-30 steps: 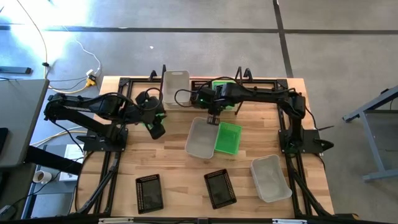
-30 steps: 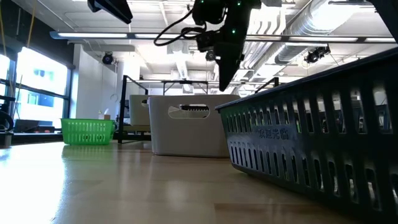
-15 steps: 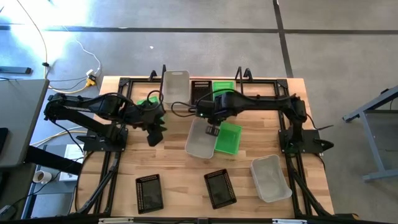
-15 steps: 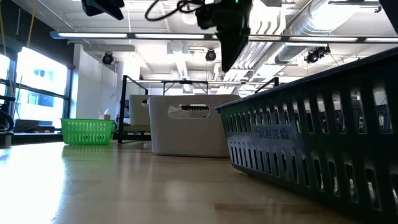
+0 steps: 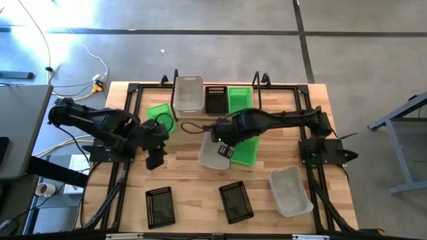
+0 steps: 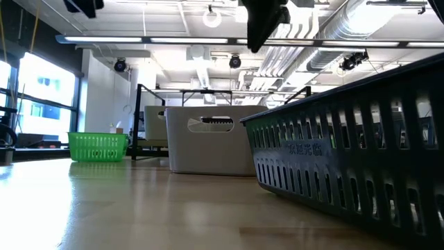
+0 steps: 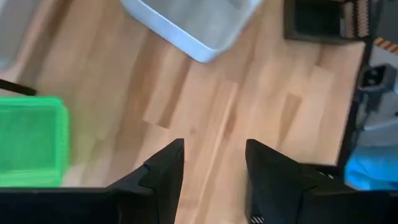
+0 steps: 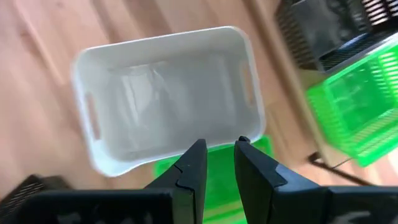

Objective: Stack baskets on shelf by color
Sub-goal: Stack the top gray bin on the gray bin on the shelf

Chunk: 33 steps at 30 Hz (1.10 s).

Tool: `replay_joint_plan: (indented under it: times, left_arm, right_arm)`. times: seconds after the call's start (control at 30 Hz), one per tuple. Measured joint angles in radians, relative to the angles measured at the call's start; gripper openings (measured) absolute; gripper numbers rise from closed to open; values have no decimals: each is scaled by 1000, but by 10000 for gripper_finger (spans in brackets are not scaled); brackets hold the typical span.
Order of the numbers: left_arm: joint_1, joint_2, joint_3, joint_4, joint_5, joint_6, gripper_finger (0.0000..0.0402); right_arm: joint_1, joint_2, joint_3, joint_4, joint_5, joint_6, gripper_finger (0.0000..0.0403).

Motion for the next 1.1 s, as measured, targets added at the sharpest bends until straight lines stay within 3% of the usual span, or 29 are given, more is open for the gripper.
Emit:
replay_joint_plan:
  times: [0.13, 0.37, 0.6, 0.83, 1.1]
  left_arm:
    - [-97, 3, 0, 25, -46, -25, 161]
    - [-156, 76, 0, 135, -96, 169, 161]
    - [-145, 179, 0, 253, -113, 373, 161]
    - [-90, 259, 0, 336, -116, 503, 161]
    - [-7, 324, 0, 457, -94, 650, 161]
  right_arm:
    - [51, 0, 0, -1, -31, 97, 67]
    - [143, 0, 0, -2, -16, 278, 67]
    - [192, -19, 0, -32, 99, 421, 67]
    - [167, -70, 0, -187, 216, 556, 67]
    - [79, -155, -1, -203, 256, 502, 67]
